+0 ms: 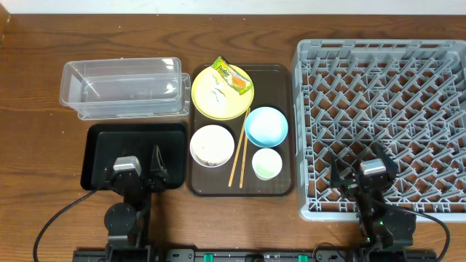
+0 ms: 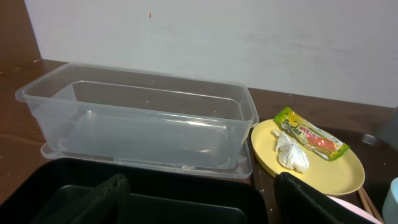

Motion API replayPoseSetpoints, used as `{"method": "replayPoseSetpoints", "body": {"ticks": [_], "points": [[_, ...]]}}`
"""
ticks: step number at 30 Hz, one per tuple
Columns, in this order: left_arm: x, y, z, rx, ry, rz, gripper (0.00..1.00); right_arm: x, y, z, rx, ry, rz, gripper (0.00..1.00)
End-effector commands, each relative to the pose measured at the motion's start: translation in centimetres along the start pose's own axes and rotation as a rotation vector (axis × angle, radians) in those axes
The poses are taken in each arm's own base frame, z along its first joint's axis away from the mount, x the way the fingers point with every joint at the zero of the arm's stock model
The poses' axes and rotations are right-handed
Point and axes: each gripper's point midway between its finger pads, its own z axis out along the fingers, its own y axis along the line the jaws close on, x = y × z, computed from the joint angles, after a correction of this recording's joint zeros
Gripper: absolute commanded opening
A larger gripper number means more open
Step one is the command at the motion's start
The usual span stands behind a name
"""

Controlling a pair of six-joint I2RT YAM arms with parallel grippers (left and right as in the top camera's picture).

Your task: Sort waste into correct bins and load items into the dishwasher rack

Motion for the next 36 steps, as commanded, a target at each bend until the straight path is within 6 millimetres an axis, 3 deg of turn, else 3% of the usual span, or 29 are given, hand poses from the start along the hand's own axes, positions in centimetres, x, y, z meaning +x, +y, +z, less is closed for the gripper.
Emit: {"method": "replayPoseSetpoints", "body": {"ticks": [1, 17, 21, 26, 36], "points": [[1.6, 0.6, 0.1, -0.025, 0.050, 0.015, 0.77, 0.0, 0.4, 0.0, -0.017, -0.003, 0.010, 0.99], [1.6, 0.6, 0.1, -0.025, 0.050, 0.015, 0.77, 0.2, -0.3, 0.0, 0.024, 0.007, 0.012, 0.99], [1.6, 0.6, 0.1, -0.025, 0.050, 0.015, 0.77, 0.5, -1.6, -0.1, 0.097, 0.022, 0.086, 0.99], [1.4, 0.5, -0.1, -0.027, 0.071, 0.016, 0.77, 0.6, -1.7, 0.0, 0.104, 0.036, 0.119, 0.99], [0.0, 0.4, -0.4, -0.065, 0.290, -0.024, 0.77, -1.7, -2.8, 0.4, 0.129, 0.172, 0.205, 0.99]]}}
